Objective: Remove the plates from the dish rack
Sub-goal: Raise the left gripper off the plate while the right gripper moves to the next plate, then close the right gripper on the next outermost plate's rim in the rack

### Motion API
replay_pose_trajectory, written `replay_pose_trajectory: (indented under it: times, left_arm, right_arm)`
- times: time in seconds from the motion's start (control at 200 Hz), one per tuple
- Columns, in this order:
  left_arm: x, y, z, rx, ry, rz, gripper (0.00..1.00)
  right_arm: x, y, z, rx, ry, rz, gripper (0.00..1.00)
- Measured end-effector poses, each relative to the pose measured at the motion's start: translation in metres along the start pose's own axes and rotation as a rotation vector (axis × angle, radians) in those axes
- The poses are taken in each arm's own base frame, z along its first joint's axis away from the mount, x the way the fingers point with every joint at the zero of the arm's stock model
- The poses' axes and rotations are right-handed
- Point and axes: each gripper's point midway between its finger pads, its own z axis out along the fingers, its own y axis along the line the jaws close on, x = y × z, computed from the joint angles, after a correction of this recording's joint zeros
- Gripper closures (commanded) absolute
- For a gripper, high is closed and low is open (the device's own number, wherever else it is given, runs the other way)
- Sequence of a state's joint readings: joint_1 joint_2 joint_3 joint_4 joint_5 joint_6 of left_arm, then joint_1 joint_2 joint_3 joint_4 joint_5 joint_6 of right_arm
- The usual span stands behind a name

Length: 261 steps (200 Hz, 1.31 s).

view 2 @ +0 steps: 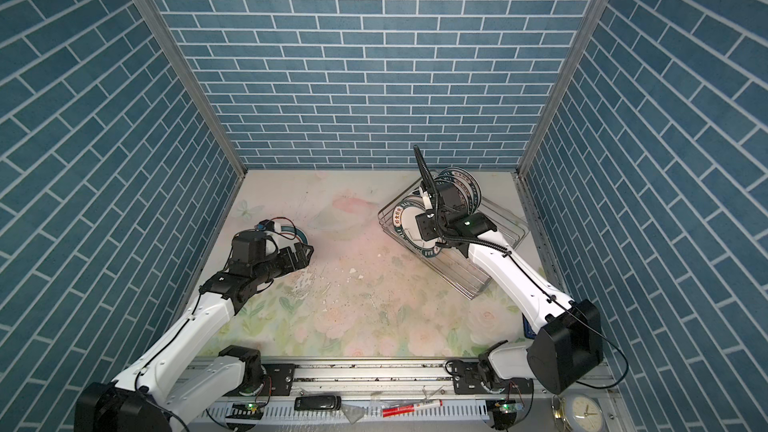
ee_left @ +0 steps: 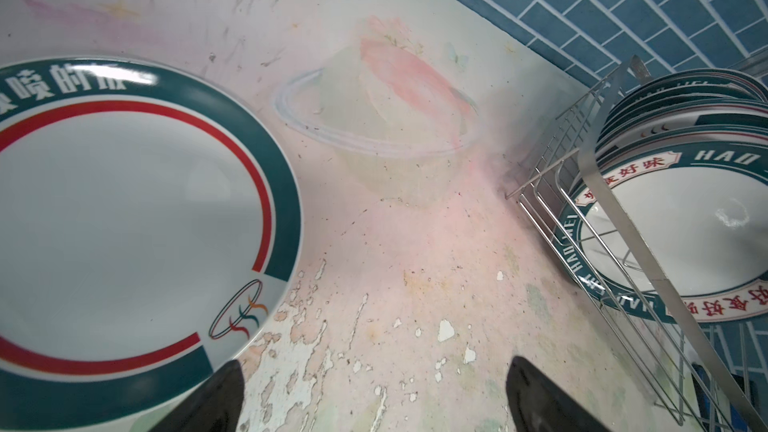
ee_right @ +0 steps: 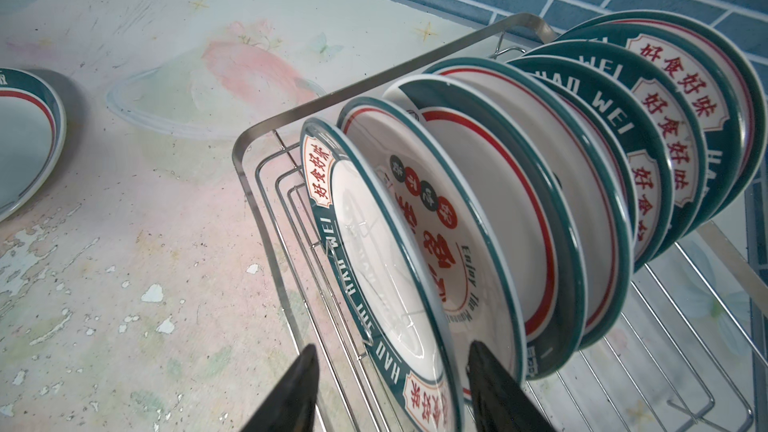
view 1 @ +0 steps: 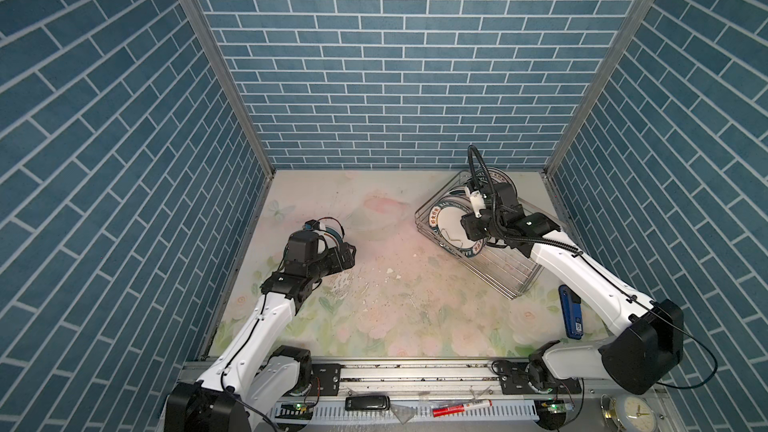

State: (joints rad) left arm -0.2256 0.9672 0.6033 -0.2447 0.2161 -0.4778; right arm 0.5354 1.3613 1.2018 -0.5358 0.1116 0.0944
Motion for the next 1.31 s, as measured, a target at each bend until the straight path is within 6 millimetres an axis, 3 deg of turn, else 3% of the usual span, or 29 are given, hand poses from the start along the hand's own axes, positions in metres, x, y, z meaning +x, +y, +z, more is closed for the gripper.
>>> replay_pose_trajectory:
  times: [0.135, 0.4, 0.625, 0.91, 1.15, 1.305]
  left_arm:
    - [-0.006, -0.020, -0.003, 0.023, -0.011, 0.051, 0.01]
    - [-0.003, -0.033, -0.010, 0.081, -0.033, 0.073, 0.01]
    - [0.006, -0.032, -0.007, 0.103, -0.020, 0.086, 0.01]
    - [0.003, -0.030, -0.011, 0.093, -0.051, 0.095, 0.01]
    - [0.021, -0.017, 0.009, 0.041, 0.041, 0.081, 0.01]
    - [0.024, -0.010, 0.012, 0.007, 0.054, 0.078, 0.01]
  right_arm:
    - [0.002, -0.002, 0.007, -0.003, 0.014, 0.007, 0.45]
    - [0.005, -0.002, 0.021, -0.015, 0.035, 0.004, 0.56]
    - [0.008, -0.004, 0.029, -0.020, 0.049, -0.002, 0.63]
    - [0.006, -0.004, 0.031, -0.028, 0.042, 0.002, 0.69]
    - [0.003, -0.004, 0.032, -0.044, 0.025, -0.008, 0.76]
    - [0.003, -0.004, 0.035, -0.050, 0.018, -0.010, 0.78]
